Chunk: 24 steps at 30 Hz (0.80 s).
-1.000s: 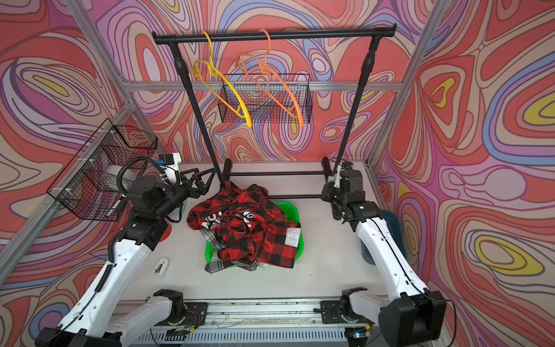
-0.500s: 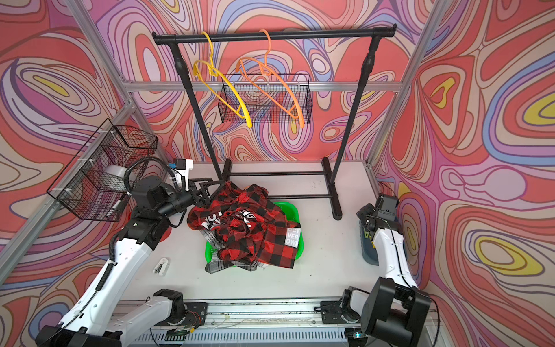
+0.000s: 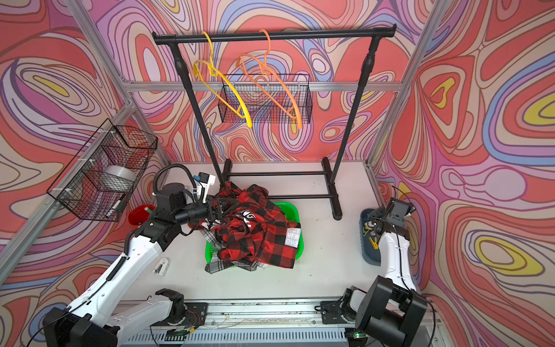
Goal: Remove the clothespins securing long-sleeve shirts to the hanger
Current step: Place the clamp in the storage box, then remove the long-sleeve shirt from the hanger.
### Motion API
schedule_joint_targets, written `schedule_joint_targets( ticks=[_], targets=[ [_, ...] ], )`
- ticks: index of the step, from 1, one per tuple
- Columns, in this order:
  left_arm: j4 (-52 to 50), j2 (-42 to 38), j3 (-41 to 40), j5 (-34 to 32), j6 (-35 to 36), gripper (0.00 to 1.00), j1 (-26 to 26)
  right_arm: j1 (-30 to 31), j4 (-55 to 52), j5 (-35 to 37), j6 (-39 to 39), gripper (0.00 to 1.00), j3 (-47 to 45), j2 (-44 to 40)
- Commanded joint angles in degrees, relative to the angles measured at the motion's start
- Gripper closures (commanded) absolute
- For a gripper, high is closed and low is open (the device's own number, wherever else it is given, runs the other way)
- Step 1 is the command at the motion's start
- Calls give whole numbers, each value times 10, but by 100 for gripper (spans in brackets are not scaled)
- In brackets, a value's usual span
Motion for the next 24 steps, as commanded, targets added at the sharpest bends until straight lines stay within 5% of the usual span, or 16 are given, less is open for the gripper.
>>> schedule_joint_targets(
  ticks=[1,7,16,20,24],
  targets=[
    [-13,0,-38,-15,-20,28,-26,4,46,-93,-11,42,18,-59],
    [14,10,-104,-25,-48,29,-51,136,53,-212,-26,46,63,-123],
    [74,51,-174,-31,-47,33,-67,569,17,-51,-62,46,178,-18],
    [68,63,-179,-38,-52,35,-72,650,39,-51,-71,46,221,94],
    [54,70,-185,-51,-54,37,-75,664,48,-55,-69,46,285,194]
  ],
)
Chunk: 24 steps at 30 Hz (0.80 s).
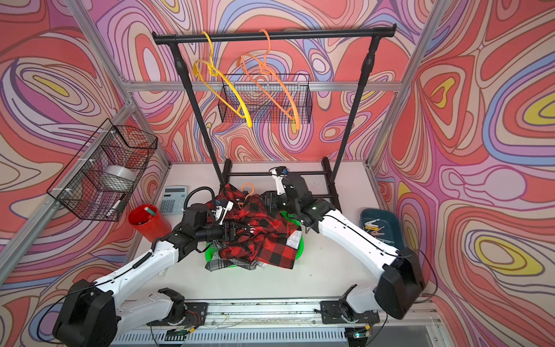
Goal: Remove the clothespins securing long-sleeve shirts to the hanger
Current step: Remove the long-sleeve shirt from the hanger.
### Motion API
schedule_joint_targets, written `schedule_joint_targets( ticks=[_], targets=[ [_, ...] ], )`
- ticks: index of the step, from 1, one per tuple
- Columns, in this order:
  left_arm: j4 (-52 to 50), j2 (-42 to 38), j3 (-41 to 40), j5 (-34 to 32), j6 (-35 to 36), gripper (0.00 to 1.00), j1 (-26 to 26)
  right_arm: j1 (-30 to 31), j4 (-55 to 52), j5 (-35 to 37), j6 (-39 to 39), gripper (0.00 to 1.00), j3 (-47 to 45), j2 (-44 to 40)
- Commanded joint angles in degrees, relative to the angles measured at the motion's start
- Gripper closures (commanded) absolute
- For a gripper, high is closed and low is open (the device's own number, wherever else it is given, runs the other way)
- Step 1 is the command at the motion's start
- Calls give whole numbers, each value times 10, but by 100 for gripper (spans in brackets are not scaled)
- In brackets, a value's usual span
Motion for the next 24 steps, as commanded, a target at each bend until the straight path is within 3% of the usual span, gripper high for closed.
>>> schedule_joint_targets(
  ticks=[1,5,7,13,24],
  targets=[
    [-29,17,-26,-26,-11,37,-9,3,5,25,-8,45,57,53],
    [-26,19,-36,-39,-15,39,-10,0,-25,33,-21,41,127,130],
    [-21,23,-41,-39,-17,40,-9,-12,-20,5,-15,41,144,158],
    [-14,32,-48,-40,-21,42,-10,-47,35,-70,21,40,150,202],
    [-7,35,-49,-38,-22,43,-10,-51,135,-170,36,41,155,270]
  ],
)
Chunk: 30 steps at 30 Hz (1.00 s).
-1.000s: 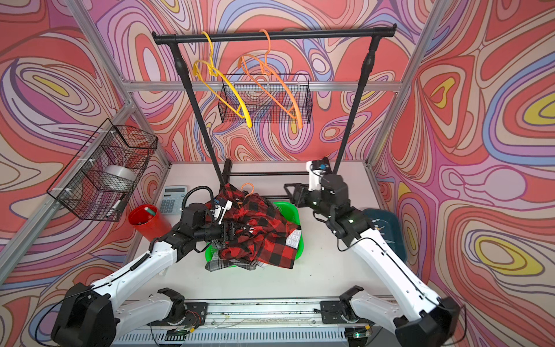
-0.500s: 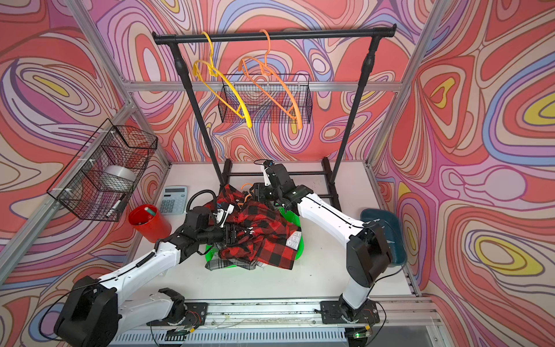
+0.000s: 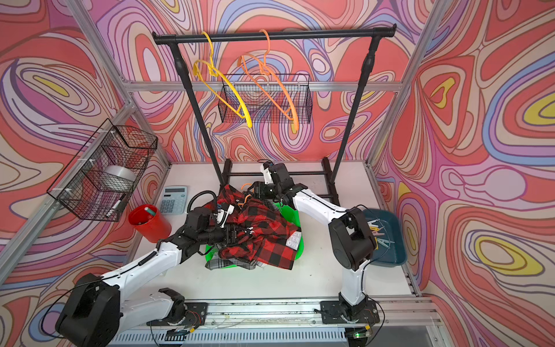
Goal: Remove the clothespins securing long-sleeve shirts to the hanger
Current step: Remove the long-sleeve shirt from the hanger.
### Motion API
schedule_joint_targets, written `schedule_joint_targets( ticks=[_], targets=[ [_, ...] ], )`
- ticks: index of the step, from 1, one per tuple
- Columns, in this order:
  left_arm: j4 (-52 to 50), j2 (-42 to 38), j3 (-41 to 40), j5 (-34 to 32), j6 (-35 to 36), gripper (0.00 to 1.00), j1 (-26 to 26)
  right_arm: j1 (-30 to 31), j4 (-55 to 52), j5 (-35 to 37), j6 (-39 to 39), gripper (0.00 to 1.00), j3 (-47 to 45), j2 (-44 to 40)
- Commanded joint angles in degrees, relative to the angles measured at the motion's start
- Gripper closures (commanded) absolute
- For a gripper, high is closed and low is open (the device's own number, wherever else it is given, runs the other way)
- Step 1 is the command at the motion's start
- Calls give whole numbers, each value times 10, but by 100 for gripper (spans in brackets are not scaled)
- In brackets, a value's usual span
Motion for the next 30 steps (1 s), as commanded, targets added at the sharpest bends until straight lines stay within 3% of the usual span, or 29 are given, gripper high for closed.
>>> schedule_joint_targets(
  ticks=[1,8,14,23,30],
  targets=[
    [-41,15,-19,-23,-5,43,-5,1,60,-46,13,43,15,16],
    [-43,13,-18,-24,-5,43,-4,1,106,-84,17,51,21,24],
    [-43,20,-11,-24,-6,44,-5,1,106,-107,7,67,25,11],
    [-28,32,8,-20,-19,44,-5,2,80,-135,-42,100,27,-24],
    [-56,6,72,-45,-24,39,-5,1,-6,-137,-155,100,76,-62]
  ],
)
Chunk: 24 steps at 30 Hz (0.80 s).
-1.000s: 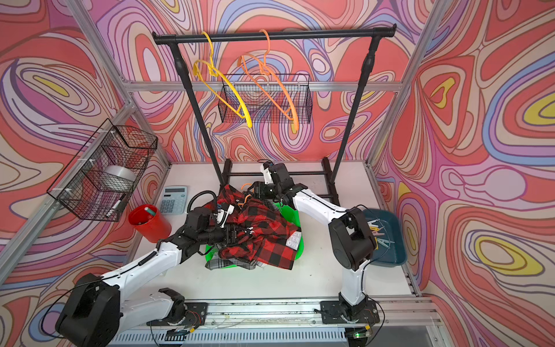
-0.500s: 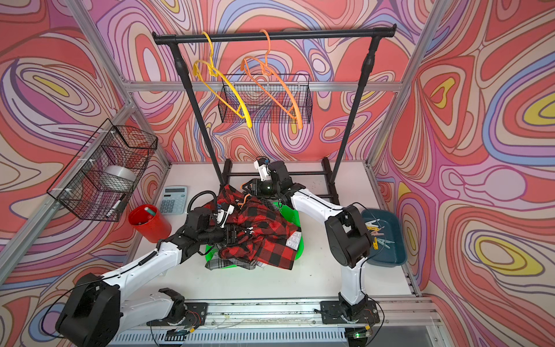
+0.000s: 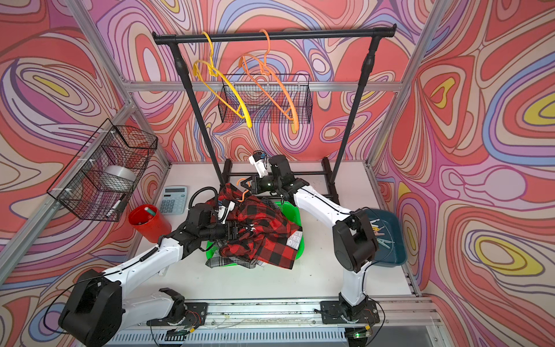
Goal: Remove the clothespins securing long-sleeve shirts to the hanger
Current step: Remove the long-sleeve shirt from the hanger.
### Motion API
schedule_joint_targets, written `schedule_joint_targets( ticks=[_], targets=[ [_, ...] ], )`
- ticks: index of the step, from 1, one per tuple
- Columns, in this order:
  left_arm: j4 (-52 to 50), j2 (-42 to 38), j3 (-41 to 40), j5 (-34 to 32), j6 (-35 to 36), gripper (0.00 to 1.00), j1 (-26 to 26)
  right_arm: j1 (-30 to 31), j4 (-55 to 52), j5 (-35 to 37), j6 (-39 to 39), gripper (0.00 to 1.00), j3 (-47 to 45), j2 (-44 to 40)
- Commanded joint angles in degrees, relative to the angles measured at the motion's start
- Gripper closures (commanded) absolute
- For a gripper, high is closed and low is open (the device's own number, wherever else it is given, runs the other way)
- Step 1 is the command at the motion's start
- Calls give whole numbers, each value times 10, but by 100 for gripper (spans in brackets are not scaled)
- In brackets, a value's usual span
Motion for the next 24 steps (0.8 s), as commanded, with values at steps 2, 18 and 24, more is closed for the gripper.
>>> schedule_joint_targets(
  ticks=[2,18,24],
  targets=[
    [-62,-28,60,-52,3,36,-3,-1,-63,7,-93,100,41,-46],
    [-234,-172,190,-113,68,21,141,-1,-137,32,-186,100,87,-123],
    [-262,-166,188,-83,80,21,212,-1,-161,41,-196,100,112,-129]
  ],
)
